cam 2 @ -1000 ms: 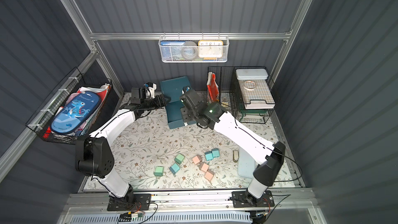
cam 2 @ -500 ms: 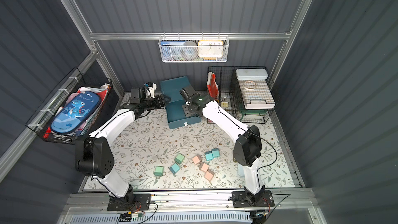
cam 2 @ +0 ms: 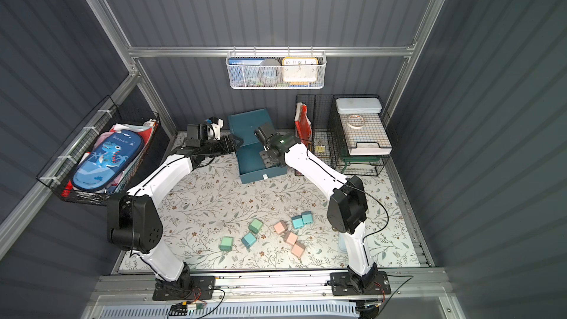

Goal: Place the plugs into the drawer by color
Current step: Place the plug in the drawer.

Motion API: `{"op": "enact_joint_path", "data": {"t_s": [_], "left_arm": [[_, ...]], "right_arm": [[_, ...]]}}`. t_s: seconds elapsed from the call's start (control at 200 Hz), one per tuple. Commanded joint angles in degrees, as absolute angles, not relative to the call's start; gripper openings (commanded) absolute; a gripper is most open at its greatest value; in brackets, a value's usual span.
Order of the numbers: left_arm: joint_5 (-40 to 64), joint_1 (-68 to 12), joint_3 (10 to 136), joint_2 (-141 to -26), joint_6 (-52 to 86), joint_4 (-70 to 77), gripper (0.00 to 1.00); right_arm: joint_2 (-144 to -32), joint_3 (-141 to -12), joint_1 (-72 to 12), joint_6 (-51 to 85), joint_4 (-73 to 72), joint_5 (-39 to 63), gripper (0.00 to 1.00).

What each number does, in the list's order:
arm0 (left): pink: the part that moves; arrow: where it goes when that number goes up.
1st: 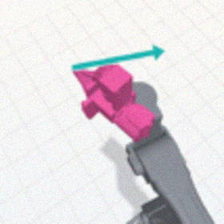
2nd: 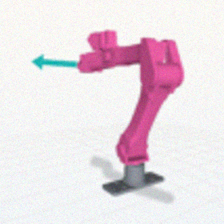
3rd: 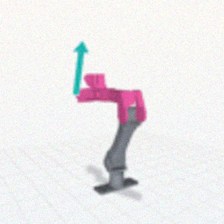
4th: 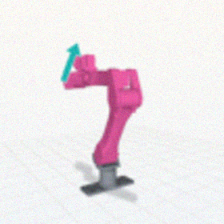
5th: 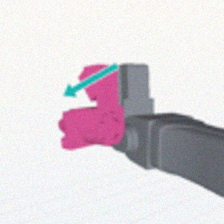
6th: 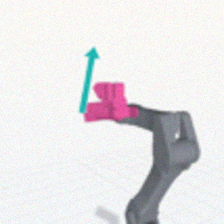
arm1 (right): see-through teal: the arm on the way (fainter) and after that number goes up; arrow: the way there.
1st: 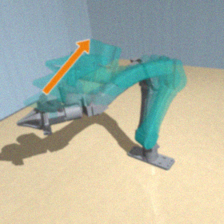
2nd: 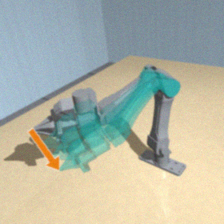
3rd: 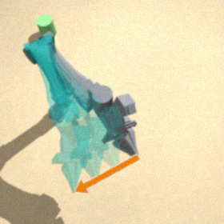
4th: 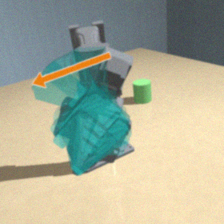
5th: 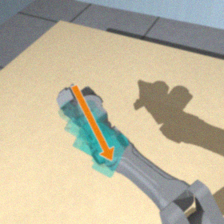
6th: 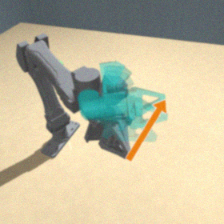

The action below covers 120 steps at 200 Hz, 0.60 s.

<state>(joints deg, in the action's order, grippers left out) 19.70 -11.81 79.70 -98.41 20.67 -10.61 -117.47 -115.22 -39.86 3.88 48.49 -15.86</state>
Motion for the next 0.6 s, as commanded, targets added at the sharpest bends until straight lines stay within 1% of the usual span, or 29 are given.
{"op": "enact_joint_path", "data": {"t_s": [0.0,0.295,0.595], "left_arm": [[19.5,-12.0,80.4,-99.3,18.9,-14.2,0.76],[19.4,-11.9,80.2,-99.4,19.1,-14.1,0.77],[19.5,-11.9,80.3,-99.5,19.0,-14.1,0.77]], "right_arm": [[-118.5,-115.4,-39.6,2.2,49.9,-19.1,0.45],[-118.4,-115.2,-39.2,1.3,49.9,-19.3,0.51],[-118.4,-116.7,-38.8,0.3,49.8,-19.0,0.61]]}}
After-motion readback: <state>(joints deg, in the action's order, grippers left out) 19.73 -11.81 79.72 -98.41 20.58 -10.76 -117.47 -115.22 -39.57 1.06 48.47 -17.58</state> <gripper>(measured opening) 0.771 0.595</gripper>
